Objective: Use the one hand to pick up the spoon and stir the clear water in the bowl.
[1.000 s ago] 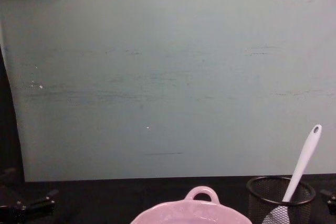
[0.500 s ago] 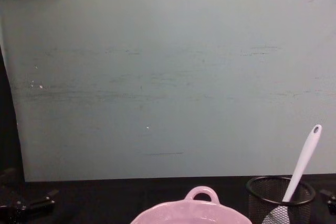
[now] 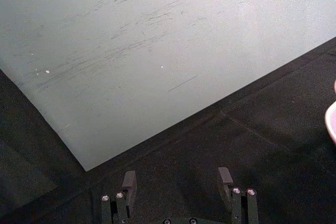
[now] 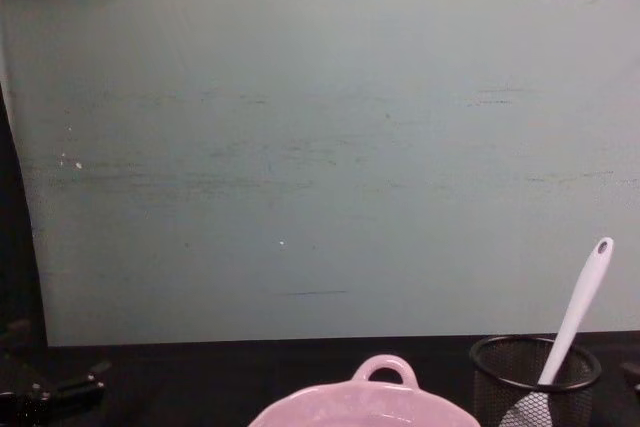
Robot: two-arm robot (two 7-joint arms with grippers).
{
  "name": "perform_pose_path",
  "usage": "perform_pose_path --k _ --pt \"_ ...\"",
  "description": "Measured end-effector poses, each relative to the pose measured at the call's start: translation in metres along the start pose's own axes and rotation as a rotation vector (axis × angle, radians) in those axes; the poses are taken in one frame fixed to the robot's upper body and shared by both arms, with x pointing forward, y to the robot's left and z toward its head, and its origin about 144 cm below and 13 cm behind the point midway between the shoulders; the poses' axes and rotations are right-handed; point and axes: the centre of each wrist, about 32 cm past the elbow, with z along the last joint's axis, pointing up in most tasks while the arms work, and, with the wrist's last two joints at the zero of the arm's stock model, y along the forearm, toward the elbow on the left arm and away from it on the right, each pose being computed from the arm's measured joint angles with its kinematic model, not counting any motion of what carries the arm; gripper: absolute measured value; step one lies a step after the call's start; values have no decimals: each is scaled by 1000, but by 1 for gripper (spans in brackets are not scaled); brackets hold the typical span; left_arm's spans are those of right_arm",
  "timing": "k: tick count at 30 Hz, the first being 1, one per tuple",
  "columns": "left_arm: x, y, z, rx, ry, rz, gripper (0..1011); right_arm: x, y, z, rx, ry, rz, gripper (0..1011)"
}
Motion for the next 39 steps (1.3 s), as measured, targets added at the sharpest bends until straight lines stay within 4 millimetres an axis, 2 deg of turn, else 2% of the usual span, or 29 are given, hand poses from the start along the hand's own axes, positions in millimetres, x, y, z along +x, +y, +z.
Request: perform_pose_path --k 8,14,17,19,28,29,39 --pt "0 0 0 0 0 0 1011 -1 -20 5 30 -9 -29 1003" --pt "0 0 0 0 0 0 1011 4 -27 10 98 157 -12 1003" --pt "0 0 0 0 0 0 1011 7 -25 10 129 313 24 1002" --pt "0 0 0 0 0 0 1011 10 -21 10 152 467 60 1003" --pt "0 0 0 0 0 0 1011 15 -5 6 170 773 122 1003" --pt "0 0 0 0 0 0 1011 16 4 5 167 849 136 1002" --pt "0 0 0 0 0 0 1011 18 42 3 126 976 195 1003"
